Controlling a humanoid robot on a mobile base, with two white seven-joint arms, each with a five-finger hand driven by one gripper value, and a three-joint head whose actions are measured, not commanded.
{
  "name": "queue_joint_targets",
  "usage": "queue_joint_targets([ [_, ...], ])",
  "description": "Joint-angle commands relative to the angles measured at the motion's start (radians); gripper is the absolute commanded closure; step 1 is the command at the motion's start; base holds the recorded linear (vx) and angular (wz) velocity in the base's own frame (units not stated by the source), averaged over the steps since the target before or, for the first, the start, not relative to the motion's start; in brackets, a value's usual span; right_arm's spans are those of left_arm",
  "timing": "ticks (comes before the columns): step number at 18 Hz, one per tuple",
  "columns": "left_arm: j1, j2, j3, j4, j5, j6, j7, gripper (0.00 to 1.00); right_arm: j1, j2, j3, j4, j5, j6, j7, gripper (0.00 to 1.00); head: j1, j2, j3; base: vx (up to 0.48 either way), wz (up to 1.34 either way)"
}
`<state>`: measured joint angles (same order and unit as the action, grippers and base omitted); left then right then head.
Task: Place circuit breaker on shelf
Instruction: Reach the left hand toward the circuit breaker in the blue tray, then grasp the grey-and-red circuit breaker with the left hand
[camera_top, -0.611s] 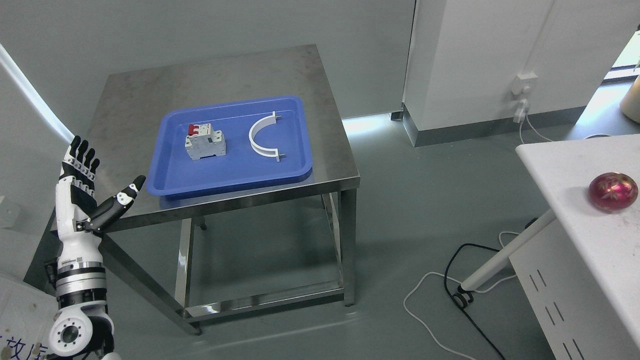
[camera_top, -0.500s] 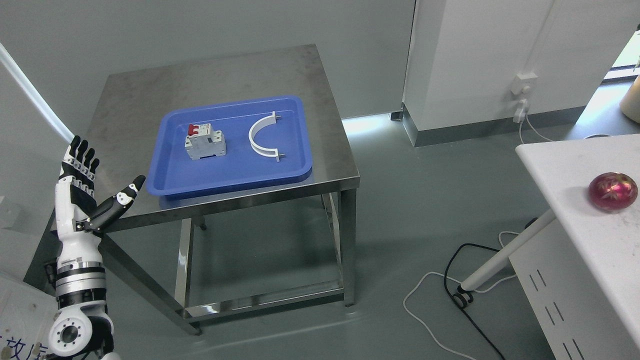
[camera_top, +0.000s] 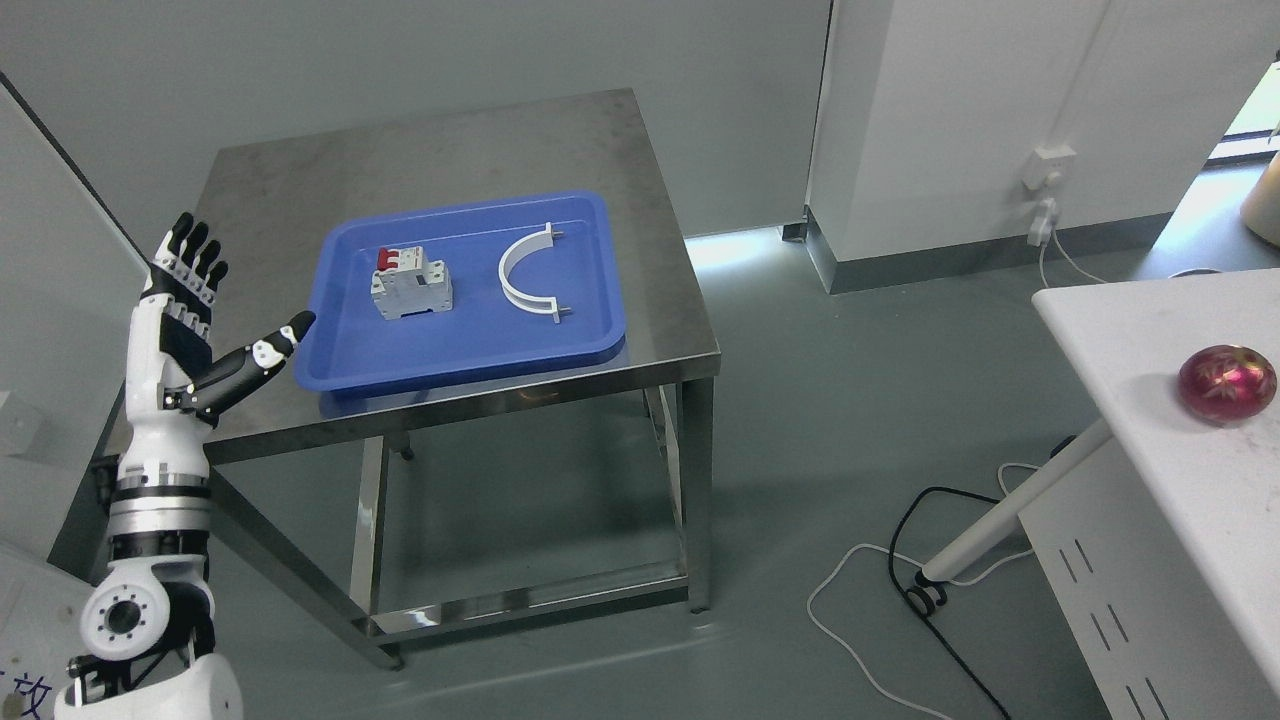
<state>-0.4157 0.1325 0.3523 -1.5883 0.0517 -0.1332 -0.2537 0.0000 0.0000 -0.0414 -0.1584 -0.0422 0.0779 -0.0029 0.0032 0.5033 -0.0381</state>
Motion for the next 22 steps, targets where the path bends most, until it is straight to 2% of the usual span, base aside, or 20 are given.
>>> queue_joint_targets([
  [1,-0.191,0.136,-0.180,0.146,-0.178,0.047,-0.108,0.02,0.017,-0.017,0.000,0.000,-0.001,-0.030,0.000,0.00,0.0000,0.000,0.000,0.000,0.00],
  [3,-0.256,0.180,-0.226,0.221,-0.317,0.070,-0.168,0.02,0.017,-0.017,0.000,0.000,-0.001,-0.030,0.000,0.00,0.0000,0.000,0.000,0.000,0.00],
  [6,-0.354,0.185,-0.275,0.319,-0.464,0.089,-0.249,0.04,0.017,-0.017,0.000,0.000,0.001,-0.030,0.000,0.00,0.0000,0.000,0.000,0.000,0.00],
  [10,-0.461,0.206,-0.389,0.456,-0.561,0.121,-0.381,0.05,0.017,-0.017,0.000,-0.001,-0.001,-0.030,0.000,0.00,0.0000,0.000,0.000,0.004,0.02],
  [12,-0.492,0.208,-0.417,0.534,-0.625,0.122,-0.391,0.05,0.017,-0.017,0.000,-0.001,-0.001,-0.030,0.000,0.00,0.0000,0.000,0.000,0.023,0.05],
  [17,-0.517,0.203,-0.434,0.602,-0.739,0.121,-0.398,0.05,0.017,-0.017,0.000,0.000,0.001,-0.030,0.000,0.00,0.0000,0.000,0.000,0.043,0.01],
  [22,-0.474,0.237,-0.401,0.568,-0.727,0.116,-0.482,0.06,0.017,-0.017,0.000,0.000,-0.001,-0.030,0.000,0.00,0.0000,0.000,0.000,0.093,0.07],
])
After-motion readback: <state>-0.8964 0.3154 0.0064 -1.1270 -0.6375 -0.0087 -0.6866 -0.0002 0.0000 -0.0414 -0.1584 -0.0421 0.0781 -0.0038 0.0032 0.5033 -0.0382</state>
